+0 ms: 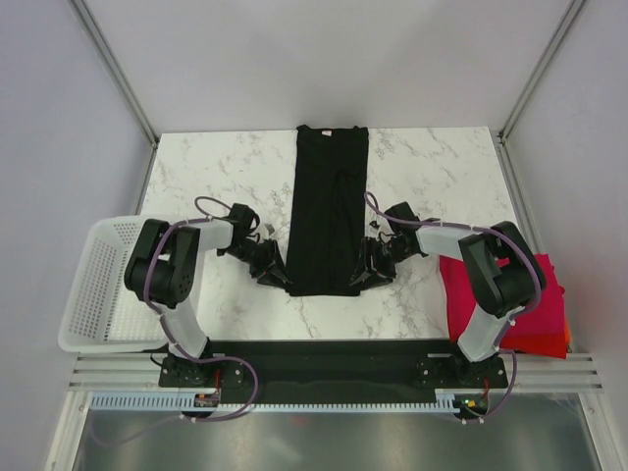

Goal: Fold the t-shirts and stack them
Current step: Fold the tshirt

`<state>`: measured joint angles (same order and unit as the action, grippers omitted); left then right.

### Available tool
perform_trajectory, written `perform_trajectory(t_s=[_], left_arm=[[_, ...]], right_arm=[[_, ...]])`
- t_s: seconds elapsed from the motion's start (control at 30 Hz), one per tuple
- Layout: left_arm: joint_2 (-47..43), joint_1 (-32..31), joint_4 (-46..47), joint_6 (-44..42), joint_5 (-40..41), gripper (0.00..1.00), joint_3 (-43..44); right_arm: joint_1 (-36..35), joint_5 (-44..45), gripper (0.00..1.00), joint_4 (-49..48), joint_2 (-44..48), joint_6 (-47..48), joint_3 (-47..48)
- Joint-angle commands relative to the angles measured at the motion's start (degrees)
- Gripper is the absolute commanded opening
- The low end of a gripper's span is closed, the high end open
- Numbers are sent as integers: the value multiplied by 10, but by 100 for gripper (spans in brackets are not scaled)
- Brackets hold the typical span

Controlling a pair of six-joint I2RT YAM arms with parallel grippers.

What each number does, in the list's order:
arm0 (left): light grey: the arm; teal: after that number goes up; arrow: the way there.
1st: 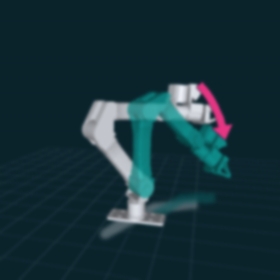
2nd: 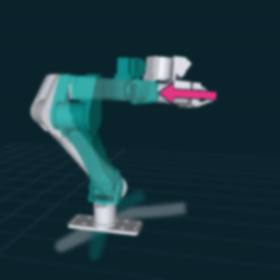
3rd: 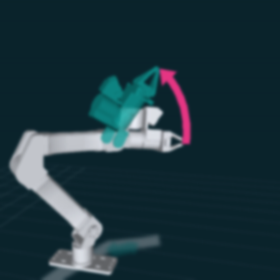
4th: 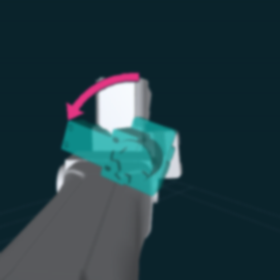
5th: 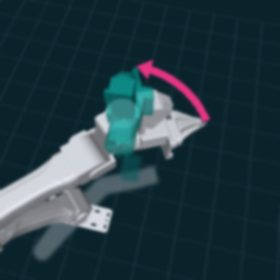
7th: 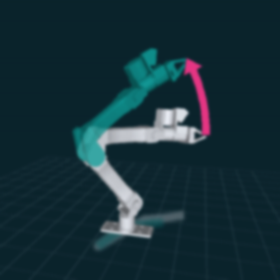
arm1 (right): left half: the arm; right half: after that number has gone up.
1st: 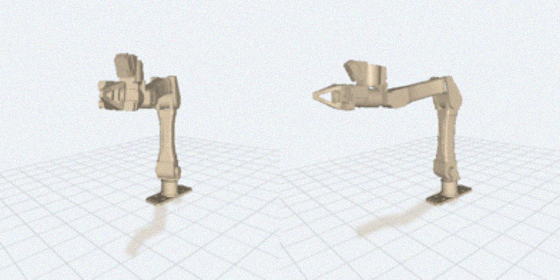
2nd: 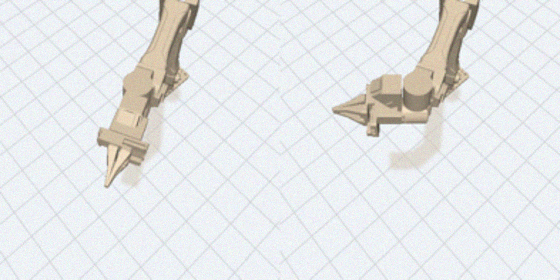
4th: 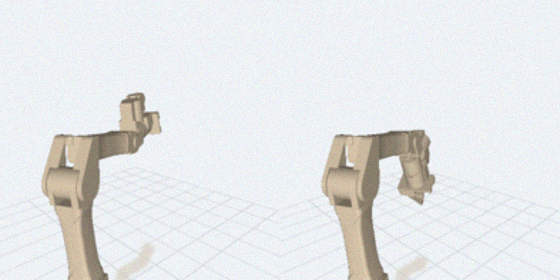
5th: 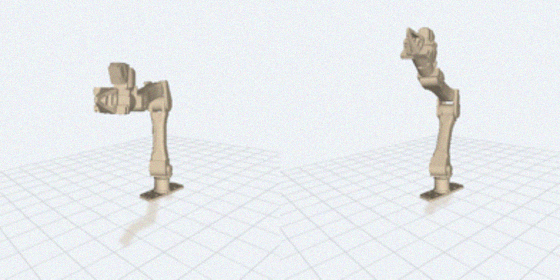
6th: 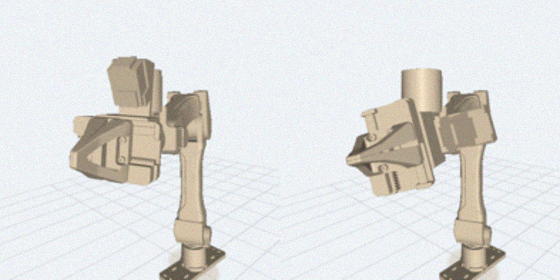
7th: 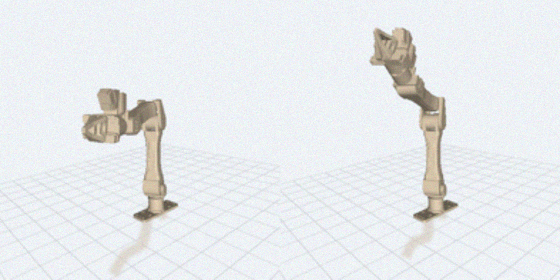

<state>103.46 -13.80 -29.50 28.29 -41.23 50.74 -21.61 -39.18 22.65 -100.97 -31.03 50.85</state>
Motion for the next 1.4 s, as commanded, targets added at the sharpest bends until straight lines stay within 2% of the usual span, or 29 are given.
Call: perform_trajectory(t_s=[0.0, 0.07, 0.17, 0.2, 0.27, 0.3, 0.43, 0.6, 0.77, 1.0, 1.13, 1.23, 1.37], left_arm=[[24, -17, 33, 5, 33, 39, 8], [24, -19, 37, 5, 30, 37, 6], [19, -22, 42, 7, 22, 27, -2], [17, -21, 41, 6, 19, 18, -3], [3, -21, 41, 5, 12, 11, -6], [-3, -21, 40, 5, 8, 3, -6], [-48, -22, 34, 6, -18, 2, 2], [-105, -21, 26, -2, -32, 2, 32], [-121, -21, 20, -17, -32, 2, 98], [-63, -21, 3, -45, -23, 2, 201], [-2, -21, 5, -53, -7, 2, 259], [35, -17, 8, -63, 9, 2, 311], [102, -9, 4, -76, 43, 2, 379]], right_arm=[[-20, 12, 54, -21, -4, -16, -20], [-30, 14, 52, -34, -3, -26, -30], [-34, 8, 40, -44, 2, -30, -37], [-34, 2, 22, -44, 10, -26, -38], [-33, -2, 5, -35, 23, -17, -41], [-31, 0, 0, -27, 44, -12, -43], [-14, -11, 0, 18, 107, 25, -49], [-3, -17, 0, 66, 181, 78, -9], [4, -16, 0, 80, 191, 98, 44], [38, -17, 0, 70, 129, 114, 109], [57, -11, 0, 41, 74, 132, 143], [71, -8, 0, 19, 17, 133, 192], [87, -5, 0, 13, -79, 143, 303]])
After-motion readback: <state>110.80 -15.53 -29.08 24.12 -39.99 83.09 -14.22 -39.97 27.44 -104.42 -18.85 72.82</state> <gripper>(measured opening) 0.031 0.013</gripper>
